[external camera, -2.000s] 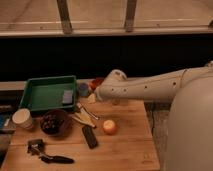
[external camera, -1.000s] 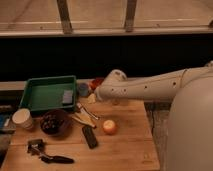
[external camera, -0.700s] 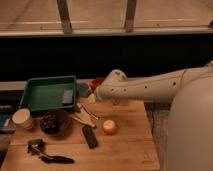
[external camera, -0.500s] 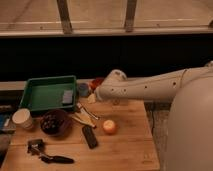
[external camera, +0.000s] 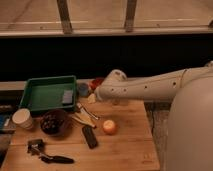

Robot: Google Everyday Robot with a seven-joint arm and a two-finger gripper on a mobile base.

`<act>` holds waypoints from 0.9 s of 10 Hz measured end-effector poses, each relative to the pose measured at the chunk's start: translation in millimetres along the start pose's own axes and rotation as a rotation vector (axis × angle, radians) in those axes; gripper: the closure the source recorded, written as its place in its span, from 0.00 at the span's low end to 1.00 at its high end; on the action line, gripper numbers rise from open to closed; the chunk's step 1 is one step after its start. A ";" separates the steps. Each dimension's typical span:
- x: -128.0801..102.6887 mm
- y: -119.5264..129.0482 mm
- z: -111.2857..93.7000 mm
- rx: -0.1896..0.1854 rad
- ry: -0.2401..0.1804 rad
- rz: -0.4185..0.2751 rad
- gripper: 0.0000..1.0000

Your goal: Wipe tray with sponge

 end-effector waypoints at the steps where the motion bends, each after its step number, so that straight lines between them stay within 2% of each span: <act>1: -0.7 0.3 -0.4 0.001 -0.001 -0.003 0.30; 3: -8.1 5.6 -4.7 -0.004 -0.020 -0.036 0.30; 4: -19.3 14.2 -9.0 -0.009 -0.036 -0.071 0.30; 7: -62.6 59.5 -12.2 -0.037 -0.073 -0.181 0.30; 9: -77.1 80.5 -10.9 -0.057 -0.080 -0.245 0.30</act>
